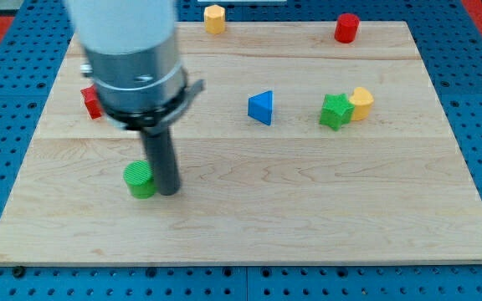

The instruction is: Move the blue triangle towards the bottom center

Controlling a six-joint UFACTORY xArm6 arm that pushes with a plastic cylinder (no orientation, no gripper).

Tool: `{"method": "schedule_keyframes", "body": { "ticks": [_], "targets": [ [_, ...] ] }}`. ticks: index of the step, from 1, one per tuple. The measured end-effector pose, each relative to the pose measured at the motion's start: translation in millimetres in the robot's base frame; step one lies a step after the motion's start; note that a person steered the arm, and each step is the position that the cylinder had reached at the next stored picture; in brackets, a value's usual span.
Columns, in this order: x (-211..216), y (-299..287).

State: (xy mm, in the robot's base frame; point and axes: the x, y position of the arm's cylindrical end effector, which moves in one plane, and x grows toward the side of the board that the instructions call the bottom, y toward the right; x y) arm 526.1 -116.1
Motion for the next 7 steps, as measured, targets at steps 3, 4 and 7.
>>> {"method": "schedule_keyframes", "body": {
  "ticks": [3, 4, 7],
  "targets": [
    [-58, 20],
    [-109, 7],
    [-161, 174]
  ]
}}
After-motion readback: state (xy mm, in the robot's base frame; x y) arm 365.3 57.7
